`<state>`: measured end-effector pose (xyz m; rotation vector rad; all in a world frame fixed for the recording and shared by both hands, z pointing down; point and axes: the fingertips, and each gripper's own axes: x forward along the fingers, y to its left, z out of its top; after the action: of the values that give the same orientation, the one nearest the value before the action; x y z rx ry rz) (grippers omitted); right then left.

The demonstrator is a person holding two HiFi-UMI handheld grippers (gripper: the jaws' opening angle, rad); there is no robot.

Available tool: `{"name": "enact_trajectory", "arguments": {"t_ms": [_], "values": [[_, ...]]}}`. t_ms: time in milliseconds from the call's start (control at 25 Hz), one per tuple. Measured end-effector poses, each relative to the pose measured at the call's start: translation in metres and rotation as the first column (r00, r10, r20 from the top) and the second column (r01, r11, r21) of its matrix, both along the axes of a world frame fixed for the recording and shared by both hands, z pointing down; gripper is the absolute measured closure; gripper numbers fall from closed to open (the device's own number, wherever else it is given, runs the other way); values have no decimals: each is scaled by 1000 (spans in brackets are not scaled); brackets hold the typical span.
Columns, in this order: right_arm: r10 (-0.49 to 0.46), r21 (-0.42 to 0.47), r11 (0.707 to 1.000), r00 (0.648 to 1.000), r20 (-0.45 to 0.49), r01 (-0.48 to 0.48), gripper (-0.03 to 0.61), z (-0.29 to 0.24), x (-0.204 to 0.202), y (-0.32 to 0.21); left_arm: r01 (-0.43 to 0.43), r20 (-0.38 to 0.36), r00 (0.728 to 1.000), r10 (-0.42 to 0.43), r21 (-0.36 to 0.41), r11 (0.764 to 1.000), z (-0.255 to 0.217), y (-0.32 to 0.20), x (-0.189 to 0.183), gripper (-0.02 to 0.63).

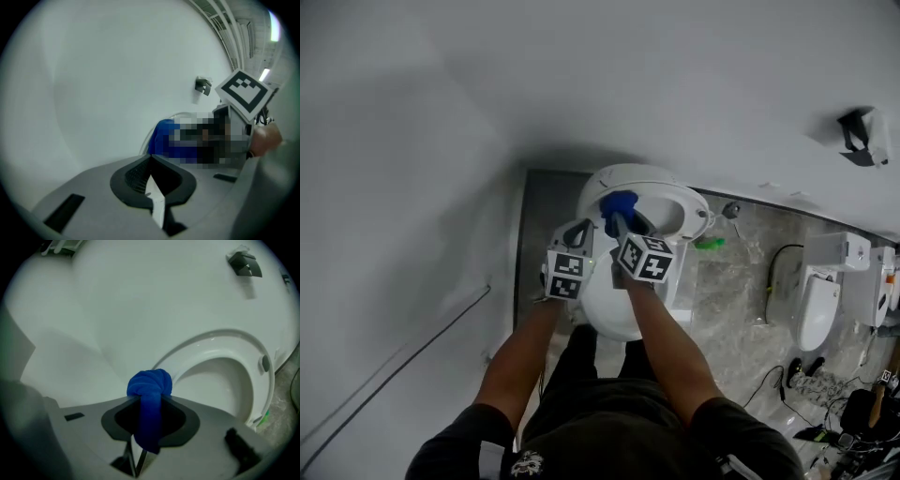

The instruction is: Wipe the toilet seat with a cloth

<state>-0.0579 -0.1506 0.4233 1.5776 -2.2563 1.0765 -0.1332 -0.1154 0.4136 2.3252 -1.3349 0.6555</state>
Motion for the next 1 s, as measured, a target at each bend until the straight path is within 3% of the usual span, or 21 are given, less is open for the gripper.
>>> {"name": "enact_trajectory", "arguments": {"t_ms": [240, 360, 480, 560, 600, 760, 840, 1000], "values": [[35, 28, 999, 999, -4, -35, 482, -28, 31, -10, 12, -18, 1000, -11, 28, 1000, -27, -21, 21, 604], [22, 41, 999, 999, -29, -21, 482, -38, 45, 0, 0, 5, 1000, 0, 80, 997, -41, -32, 31, 604], [69, 50, 996, 997, 26, -71, 482, -46, 73, 17, -115, 98, 990, 100, 157, 981, -51, -37, 47, 600], [88, 56, 994, 995, 42, -90, 482, -49, 93, 25, -204, 195, 966, 171, 166, 965, -49, -39, 58, 533], [88, 60, 994, 995, 39, -90, 482, -50, 100, 29, -227, 233, 955, 186, 165, 960, -47, -42, 61, 497], [80, 76, 994, 996, 47, -83, 482, -58, 118, 50, -247, 312, 931, 191, 151, 957, -42, -55, 60, 480], [69, 87, 993, 996, 56, -74, 482, -65, 122, 59, -298, 372, 900, 227, 146, 943, -39, -62, 62, 480], [50, 114, 992, 997, 63, -57, 482, -76, 127, 74, -457, 539, 776, 328, 122, 881, -30, -68, 75, 482]]}}
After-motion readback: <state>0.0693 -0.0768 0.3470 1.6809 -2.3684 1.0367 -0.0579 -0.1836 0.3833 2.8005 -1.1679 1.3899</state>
